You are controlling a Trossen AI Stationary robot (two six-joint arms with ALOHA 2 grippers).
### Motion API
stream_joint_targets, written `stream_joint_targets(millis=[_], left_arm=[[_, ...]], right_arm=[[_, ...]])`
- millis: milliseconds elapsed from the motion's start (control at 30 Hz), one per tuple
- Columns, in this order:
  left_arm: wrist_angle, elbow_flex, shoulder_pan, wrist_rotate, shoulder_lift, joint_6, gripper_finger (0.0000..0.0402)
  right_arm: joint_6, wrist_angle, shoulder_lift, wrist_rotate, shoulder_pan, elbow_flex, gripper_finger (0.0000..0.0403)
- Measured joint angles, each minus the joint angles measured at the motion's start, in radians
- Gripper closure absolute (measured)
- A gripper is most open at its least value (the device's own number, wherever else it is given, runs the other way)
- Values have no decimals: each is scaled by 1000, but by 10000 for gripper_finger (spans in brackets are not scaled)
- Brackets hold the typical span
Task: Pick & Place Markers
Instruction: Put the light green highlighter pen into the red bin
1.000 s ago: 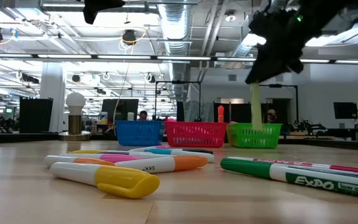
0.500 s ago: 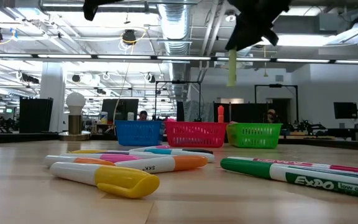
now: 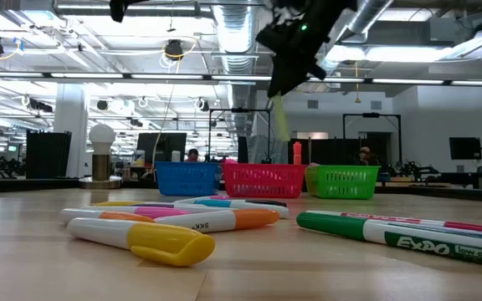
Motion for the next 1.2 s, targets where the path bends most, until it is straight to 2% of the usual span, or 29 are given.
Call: stream_joint_targets(millis=[200,433,600,1033,1200], left_arm=[[-3,0,1,-21,0,9,262],[-4,0,0,-21,0,6,262],[-6,0,0,-21,0,2,262],[-6,0,0,-20,1,1,262],[-15,0,0,-20,1,1,262]], right_arm=[[-59,-156,157,-68,-23,183,351],[-82,-234,271,-103,-25,271,346],[-92,-246,284,-134,-29,279,322],[-91,-278,282,-125,-29,278,230],[-90,-273,282,-125,-29,278,213]])
